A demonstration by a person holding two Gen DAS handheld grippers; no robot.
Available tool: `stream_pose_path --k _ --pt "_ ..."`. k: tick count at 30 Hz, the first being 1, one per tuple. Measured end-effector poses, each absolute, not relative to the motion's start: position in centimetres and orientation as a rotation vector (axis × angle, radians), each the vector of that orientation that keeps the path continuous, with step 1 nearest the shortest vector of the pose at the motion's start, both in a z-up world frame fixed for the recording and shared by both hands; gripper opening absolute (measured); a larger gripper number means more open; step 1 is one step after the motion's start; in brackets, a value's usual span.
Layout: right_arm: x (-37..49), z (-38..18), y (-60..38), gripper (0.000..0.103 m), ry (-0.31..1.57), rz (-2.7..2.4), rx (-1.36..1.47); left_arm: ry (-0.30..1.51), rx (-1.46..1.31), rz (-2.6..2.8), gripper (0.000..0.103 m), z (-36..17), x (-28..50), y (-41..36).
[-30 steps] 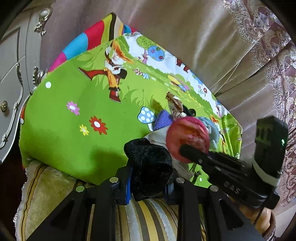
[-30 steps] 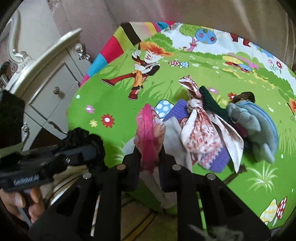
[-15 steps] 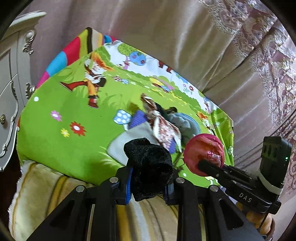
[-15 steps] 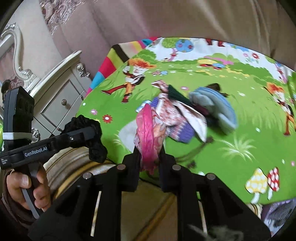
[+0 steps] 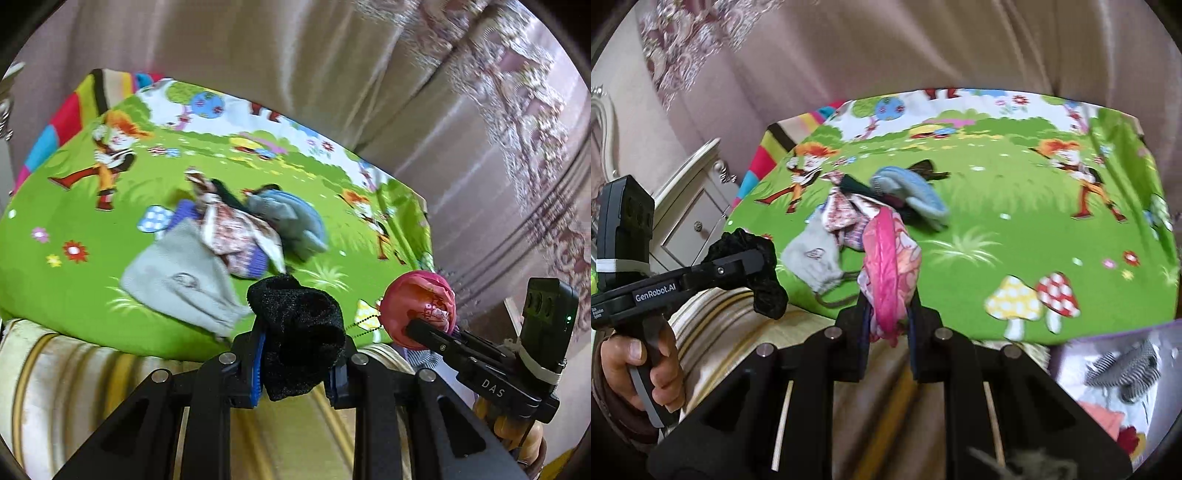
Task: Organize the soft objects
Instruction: 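Carry the cap and sock to the box and release both inside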
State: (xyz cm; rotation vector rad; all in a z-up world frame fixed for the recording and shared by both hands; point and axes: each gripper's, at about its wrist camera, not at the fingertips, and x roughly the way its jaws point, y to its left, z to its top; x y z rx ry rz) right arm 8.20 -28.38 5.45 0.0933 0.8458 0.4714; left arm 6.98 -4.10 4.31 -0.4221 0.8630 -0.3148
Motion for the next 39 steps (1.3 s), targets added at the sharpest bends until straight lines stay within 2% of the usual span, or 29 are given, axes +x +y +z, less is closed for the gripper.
stream_pose_path --k 34,36,38,39 --pt "0.7 4.4 -53.8 0.021 0.795 -0.121 0.224 0.983 -0.144 -0.736 0.026 5.3 8.4 -29.3" --pt "0.6 4.3 -54.5 0.023 0.798 -0.141 0.228 0.991 -0.14 -0.753 0.026 5.2 8.5 -30.2" --pt "0.5 4.3 -54.9 0.029 0.794 -0.149 0.234 0.999 -0.134 -0.764 0.036 5.2 8.5 -30.9" --pt "0.3 4.3 -55.2 0.042 0.789 -0.159 0.241 1.003 -0.132 -0.768 0.038 5.1 8.6 -31.2"
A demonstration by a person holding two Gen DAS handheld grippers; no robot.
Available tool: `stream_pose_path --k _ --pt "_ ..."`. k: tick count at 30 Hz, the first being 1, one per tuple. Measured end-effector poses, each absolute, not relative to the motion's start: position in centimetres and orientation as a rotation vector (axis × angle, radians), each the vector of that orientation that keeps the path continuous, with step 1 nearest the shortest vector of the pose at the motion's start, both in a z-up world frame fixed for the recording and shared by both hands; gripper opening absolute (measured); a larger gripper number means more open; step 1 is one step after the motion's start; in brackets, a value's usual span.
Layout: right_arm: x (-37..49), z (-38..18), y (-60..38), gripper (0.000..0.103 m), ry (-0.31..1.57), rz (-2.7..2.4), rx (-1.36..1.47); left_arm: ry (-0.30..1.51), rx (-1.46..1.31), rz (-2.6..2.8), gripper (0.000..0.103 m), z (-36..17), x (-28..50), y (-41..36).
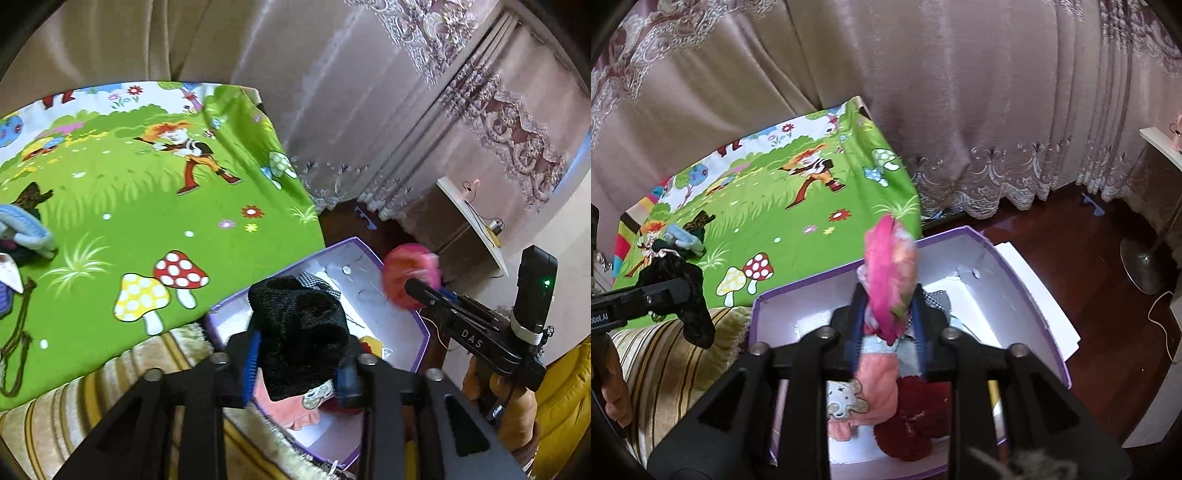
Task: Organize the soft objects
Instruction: 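Carry the cap and sock to the box and release both inside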
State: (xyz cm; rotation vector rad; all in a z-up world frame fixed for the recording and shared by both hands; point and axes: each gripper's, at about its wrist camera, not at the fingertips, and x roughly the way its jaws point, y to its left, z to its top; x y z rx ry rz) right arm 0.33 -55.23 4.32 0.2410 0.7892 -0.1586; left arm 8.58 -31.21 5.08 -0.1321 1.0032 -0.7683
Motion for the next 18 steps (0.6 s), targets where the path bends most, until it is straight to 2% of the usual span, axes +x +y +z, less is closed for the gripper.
stream_pose_path --k 1,2,18 --pt "0.3 4.3 -55.5 0.059 0.785 -0.165 0.245 1.005 -0.13 -0.774 0.041 5.0 8.6 -31.5" --pt "0.2 4.3 -55.7 0.07 0.777 -0.172 0.249 1.006 -0.128 -0.778 0.043 5.0 8.6 -31.8" --pt "0.5 5.4 -53.8 0.072 0.75 -0.155 0.192 0.957 -0.112 -0.737 0.045 5.8 8.2 -30.1"
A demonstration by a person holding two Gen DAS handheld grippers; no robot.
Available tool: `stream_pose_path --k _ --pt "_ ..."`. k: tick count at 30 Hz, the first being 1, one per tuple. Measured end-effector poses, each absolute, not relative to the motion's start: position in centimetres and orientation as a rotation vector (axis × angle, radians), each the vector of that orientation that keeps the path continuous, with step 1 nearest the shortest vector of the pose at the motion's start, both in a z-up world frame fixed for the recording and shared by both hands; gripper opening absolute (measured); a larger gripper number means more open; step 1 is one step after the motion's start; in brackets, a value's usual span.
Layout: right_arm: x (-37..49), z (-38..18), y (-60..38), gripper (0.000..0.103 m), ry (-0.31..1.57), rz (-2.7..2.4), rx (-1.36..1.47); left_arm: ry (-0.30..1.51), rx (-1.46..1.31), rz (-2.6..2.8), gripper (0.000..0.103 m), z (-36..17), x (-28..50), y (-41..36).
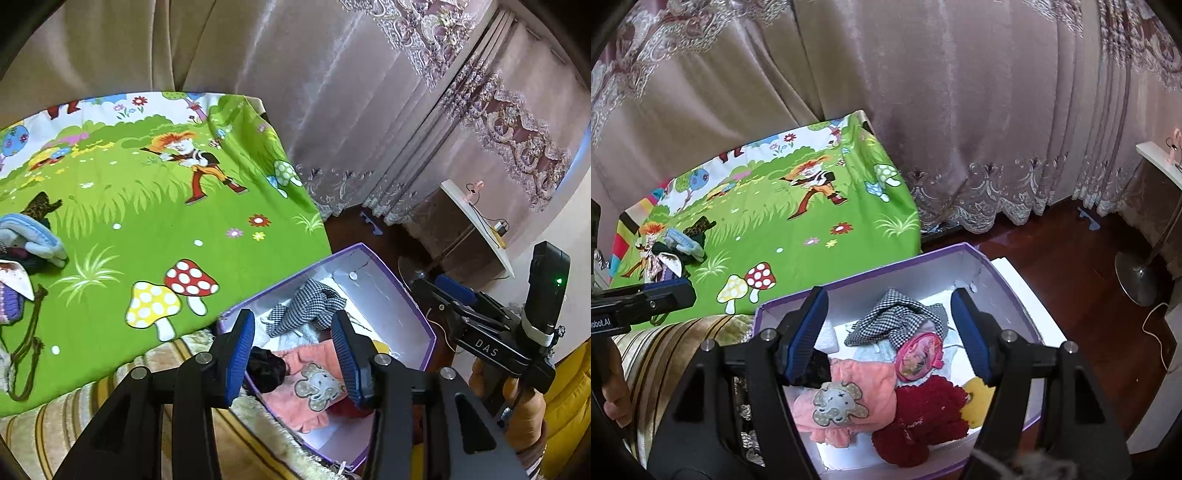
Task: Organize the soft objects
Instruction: 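Carry the cap and sock to the box and release both inside, then move both open tools back toward the grey beanie on the pile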
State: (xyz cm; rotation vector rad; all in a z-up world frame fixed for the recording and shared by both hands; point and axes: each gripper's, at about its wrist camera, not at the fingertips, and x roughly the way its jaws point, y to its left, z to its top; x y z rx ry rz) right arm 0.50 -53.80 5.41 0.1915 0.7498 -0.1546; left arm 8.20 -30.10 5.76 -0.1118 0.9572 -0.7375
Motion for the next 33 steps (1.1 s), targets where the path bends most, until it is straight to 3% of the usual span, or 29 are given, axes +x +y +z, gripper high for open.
stream_pose_path --k 15,33 --pt "2.6 6.2 -49.3 0.072 0.783 -0.05 0.158 0.932 -0.238 -0.573 0.045 5.6 9.9 -20.5" --pt "6.5 5.2 -41.9 0.072 0.836 0.113 0.084 1.012 -0.465 -0.201 0.045 1.5 10.8 -4.5"
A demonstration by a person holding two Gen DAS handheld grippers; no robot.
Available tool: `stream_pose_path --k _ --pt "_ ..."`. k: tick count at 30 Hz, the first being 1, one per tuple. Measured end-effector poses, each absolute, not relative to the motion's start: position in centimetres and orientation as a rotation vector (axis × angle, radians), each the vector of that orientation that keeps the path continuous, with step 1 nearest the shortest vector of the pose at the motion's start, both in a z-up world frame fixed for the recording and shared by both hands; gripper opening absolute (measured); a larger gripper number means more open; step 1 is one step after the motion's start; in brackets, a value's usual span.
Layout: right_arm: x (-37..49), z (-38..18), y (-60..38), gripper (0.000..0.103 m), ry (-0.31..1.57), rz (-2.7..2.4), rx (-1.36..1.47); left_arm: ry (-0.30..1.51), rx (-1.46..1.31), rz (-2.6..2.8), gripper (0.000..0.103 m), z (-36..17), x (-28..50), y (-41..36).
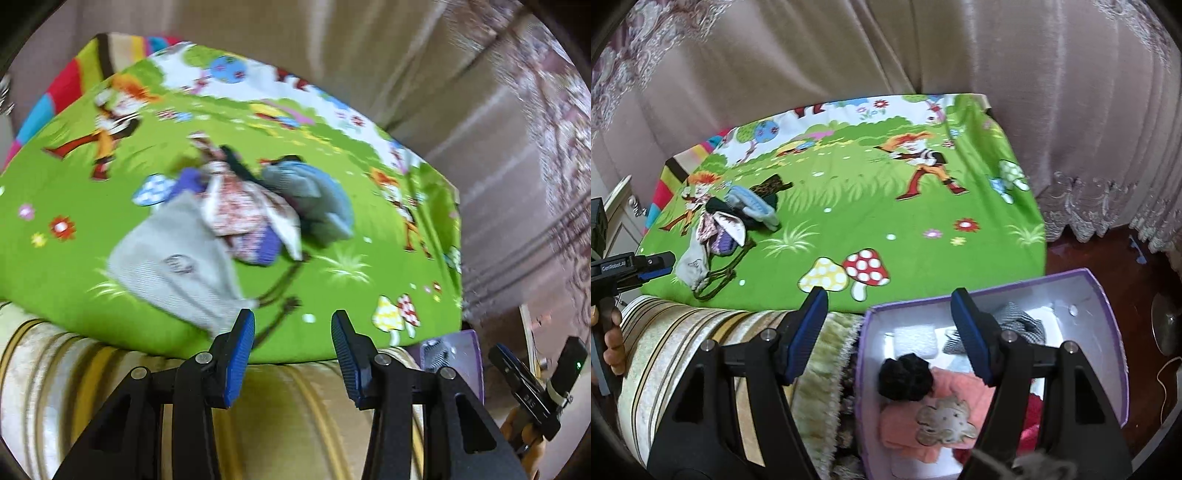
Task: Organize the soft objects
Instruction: 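Move both open tools back toward the grey beanie on the pile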
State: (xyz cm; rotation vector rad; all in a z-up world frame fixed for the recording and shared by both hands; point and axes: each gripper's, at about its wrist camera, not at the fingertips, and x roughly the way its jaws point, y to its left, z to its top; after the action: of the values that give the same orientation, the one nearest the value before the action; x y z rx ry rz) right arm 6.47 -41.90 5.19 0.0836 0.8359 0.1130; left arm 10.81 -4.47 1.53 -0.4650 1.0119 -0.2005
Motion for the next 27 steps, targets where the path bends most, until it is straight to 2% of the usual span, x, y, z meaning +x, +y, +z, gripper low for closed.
stream_pose_path --k 4,8,11,20,27 --pt "7.2 5.0 -40.4 0.072 0.842 0.146 0.068 1.059 -0.529 -0.119 0.045 0.1 11.2 -2.1" --pt "8.0 4.6 -39.2 0.072 0.855 0.175 0.057 1.111 -0.594 -0.055 0.061 -1.4 11.8 -0.1" --pt "8.5 4.4 -38.5 0.072 0.86 0.194 0.048 1.143 -0.616 -0.022 0.066 -2.3 12.5 0.6" --pt "10.0 4.3 -36.4 0.072 0.861 0.247 0.033 1.224 -0.615 0.022 0.07 -4.5 15.7 0.6" --pt "11.1 4.4 -34.4 0.074 0.857 0.302 0.014 1.251 -0.534 0.055 0.077 -5.1 18.2 -1.4"
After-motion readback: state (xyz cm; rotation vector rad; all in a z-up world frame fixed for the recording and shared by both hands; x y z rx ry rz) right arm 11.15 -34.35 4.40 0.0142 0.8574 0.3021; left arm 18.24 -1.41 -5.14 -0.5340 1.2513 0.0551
